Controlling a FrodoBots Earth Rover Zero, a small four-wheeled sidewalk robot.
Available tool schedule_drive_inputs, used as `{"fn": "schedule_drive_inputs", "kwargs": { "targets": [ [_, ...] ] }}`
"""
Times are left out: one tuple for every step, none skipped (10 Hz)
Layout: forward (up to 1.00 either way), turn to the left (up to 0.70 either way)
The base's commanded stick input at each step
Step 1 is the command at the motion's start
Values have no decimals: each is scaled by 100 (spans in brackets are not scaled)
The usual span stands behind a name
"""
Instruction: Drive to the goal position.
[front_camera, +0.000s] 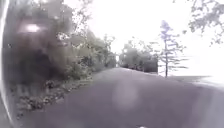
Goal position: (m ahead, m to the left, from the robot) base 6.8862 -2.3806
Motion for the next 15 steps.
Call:
{"fn": "schedule_drive_inputs", "kwargs": {
  "targets": [
    [70,0],
    [70,0],
    [70,0],
    [70,0],
    [70,0],
    [70,0],
    [70,0],
    [70,0],
    [70,0],
    [70,0],
    [70,0],
    [70,0],
    [70,0],
    [70,0],
    [70,0]
  ]
}}
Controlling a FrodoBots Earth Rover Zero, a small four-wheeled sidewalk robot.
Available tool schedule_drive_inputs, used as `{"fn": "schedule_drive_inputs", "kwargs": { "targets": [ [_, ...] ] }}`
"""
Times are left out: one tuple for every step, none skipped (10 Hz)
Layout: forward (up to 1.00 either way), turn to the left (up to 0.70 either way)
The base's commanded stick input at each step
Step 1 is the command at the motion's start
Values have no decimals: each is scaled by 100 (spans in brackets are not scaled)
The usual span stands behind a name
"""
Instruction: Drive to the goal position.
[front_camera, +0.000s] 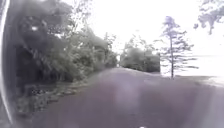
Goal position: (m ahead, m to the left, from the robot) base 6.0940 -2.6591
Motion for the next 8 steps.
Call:
{"fn": "schedule_drive_inputs", "kwargs": {
  "targets": [
    [70,0],
    [70,0],
    [70,0],
    [70,0],
    [70,0],
    [70,0],
    [70,0],
    [70,0]
  ]
}}
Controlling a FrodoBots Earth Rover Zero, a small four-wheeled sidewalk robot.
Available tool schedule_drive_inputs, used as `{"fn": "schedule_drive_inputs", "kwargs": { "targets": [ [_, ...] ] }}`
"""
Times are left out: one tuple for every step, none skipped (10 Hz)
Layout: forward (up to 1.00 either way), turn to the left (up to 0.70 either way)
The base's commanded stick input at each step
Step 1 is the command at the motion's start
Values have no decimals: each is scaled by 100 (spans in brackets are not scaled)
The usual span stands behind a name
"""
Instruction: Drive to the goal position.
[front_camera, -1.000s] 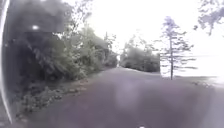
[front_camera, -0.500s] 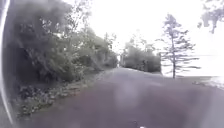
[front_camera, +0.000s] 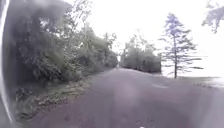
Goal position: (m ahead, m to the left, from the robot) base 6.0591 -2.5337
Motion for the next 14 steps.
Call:
{"fn": "schedule_drive_inputs", "kwargs": {
  "targets": [
    [70,0],
    [70,0],
    [70,0],
    [70,0],
    [70,0],
    [70,0],
    [70,0],
    [70,0],
    [70,0],
    [70,0],
    [70,0],
    [70,0],
    [70,0],
    [70,0]
  ]
}}
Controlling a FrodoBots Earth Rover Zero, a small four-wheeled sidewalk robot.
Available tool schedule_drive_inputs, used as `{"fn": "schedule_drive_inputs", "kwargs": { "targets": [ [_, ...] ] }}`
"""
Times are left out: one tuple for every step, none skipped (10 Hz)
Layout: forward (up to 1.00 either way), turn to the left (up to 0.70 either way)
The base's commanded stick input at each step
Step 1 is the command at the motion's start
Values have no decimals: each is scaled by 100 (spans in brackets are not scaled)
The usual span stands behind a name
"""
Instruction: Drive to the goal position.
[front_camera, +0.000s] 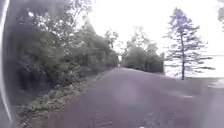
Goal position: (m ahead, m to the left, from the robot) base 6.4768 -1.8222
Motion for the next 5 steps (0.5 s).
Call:
{"fn": "schedule_drive_inputs", "kwargs": {
  "targets": [
    [70,0],
    [70,0],
    [70,0],
    [70,0],
    [70,0]
  ]
}}
